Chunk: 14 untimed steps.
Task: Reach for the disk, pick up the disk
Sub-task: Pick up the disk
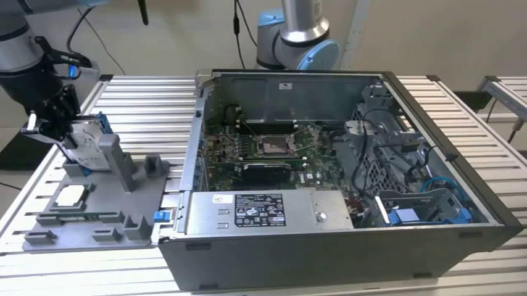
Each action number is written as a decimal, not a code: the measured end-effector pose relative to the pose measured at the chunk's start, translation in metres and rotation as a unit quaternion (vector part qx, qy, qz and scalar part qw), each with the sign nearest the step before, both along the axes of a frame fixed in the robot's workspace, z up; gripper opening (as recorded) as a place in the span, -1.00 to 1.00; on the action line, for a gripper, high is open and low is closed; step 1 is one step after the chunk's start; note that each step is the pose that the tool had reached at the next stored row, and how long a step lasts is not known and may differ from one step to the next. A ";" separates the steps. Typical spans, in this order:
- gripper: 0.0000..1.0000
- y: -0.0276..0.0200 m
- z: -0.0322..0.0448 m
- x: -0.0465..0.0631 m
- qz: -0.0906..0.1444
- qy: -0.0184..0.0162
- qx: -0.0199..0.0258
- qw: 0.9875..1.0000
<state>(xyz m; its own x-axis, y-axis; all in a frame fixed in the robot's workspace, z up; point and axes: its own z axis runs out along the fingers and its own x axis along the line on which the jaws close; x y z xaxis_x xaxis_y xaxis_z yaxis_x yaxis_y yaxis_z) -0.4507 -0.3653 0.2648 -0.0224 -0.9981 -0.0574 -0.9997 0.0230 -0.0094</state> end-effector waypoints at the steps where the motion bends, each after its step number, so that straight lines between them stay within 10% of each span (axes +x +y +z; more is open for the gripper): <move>1: -1.00 0.0000 0.0010 0.000 0.000 0.000 0.000 1.000; 14: -1.00 0.0000 0.0228 0.000 0.000 0.000 0.000 1.000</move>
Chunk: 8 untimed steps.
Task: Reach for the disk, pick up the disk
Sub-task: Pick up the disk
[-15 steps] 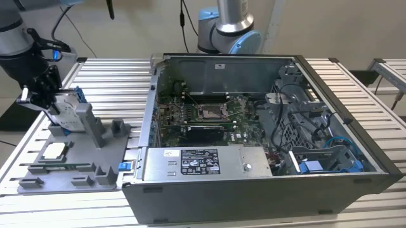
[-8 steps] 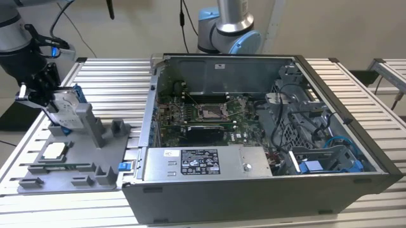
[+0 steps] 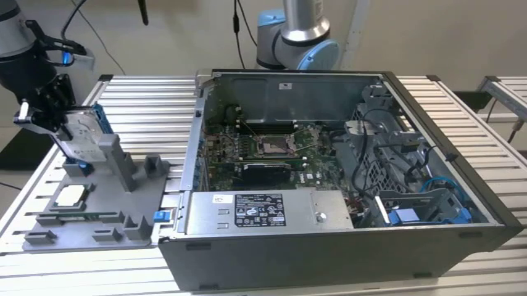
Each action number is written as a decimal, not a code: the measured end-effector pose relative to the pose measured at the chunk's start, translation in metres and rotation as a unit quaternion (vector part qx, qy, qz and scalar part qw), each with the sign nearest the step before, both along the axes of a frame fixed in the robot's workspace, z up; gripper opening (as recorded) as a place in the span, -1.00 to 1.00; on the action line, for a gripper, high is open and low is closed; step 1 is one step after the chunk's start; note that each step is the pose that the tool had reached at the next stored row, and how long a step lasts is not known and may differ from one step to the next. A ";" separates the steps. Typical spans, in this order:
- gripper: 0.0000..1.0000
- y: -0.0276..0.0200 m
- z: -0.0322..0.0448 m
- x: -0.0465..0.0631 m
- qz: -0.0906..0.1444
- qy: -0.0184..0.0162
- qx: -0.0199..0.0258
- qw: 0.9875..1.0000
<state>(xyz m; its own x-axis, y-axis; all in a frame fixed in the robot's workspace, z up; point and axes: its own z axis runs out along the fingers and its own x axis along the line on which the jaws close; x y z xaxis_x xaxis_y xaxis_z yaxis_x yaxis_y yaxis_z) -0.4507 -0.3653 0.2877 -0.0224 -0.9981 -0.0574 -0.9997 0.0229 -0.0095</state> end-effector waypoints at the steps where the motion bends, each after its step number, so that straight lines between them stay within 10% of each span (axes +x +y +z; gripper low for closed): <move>1: -1.00 0.0000 0.0017 0.000 0.000 0.000 0.000 1.000; 8: -1.00 0.0000 0.0133 0.000 0.000 0.000 0.000 1.000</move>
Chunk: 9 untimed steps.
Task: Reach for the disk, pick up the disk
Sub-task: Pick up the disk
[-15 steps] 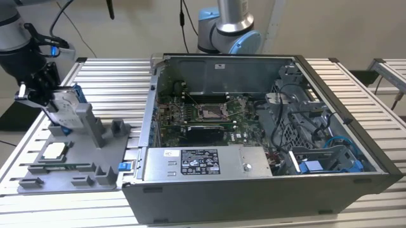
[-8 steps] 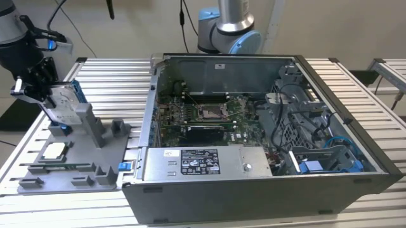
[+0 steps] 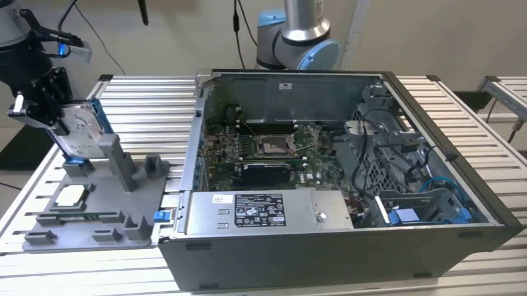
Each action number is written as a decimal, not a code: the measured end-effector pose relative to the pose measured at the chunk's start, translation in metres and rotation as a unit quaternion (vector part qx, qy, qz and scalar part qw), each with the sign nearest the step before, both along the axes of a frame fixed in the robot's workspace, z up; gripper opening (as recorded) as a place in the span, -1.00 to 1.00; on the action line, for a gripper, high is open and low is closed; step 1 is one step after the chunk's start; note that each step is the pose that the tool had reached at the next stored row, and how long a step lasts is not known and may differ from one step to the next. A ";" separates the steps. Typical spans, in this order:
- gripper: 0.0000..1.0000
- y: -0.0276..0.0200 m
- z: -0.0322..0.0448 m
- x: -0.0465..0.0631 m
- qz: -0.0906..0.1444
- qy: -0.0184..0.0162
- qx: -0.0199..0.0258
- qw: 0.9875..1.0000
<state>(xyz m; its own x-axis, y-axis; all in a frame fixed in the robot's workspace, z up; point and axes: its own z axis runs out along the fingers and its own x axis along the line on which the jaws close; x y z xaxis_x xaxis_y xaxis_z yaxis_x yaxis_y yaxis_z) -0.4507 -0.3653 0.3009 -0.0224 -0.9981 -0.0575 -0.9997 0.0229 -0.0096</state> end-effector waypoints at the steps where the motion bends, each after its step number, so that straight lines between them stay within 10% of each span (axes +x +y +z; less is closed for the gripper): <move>1: -1.00 0.0000 0.0017 0.000 0.000 0.000 0.000 1.000; 9: -1.00 0.0000 0.0144 0.000 0.000 0.000 0.000 1.000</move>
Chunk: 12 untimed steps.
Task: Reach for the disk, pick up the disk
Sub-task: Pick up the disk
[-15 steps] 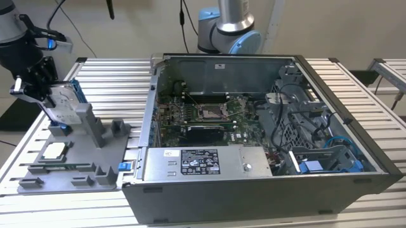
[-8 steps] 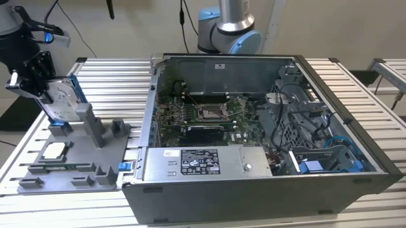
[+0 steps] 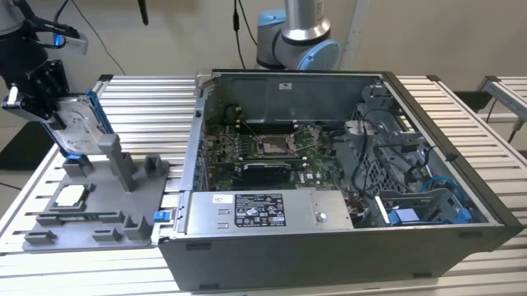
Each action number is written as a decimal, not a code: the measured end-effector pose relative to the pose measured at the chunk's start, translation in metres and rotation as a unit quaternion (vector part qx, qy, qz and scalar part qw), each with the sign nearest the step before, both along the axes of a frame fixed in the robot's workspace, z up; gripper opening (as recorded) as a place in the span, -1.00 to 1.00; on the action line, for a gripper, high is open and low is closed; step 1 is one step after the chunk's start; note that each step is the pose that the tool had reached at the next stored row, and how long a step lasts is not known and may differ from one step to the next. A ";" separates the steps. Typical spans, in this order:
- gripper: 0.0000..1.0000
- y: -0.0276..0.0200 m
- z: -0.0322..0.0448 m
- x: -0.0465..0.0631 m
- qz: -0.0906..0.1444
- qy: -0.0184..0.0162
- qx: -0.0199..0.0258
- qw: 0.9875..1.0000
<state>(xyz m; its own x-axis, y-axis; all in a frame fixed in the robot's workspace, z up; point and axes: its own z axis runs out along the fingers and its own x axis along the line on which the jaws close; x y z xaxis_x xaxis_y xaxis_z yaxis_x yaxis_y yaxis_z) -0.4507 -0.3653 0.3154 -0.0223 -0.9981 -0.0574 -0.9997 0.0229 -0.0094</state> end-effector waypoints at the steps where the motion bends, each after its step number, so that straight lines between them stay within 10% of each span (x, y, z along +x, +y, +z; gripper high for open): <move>1: -1.00 0.0000 0.0017 0.000 0.000 0.000 0.000 1.000; 12: -1.00 0.0000 0.0196 0.000 0.000 0.000 0.000 1.000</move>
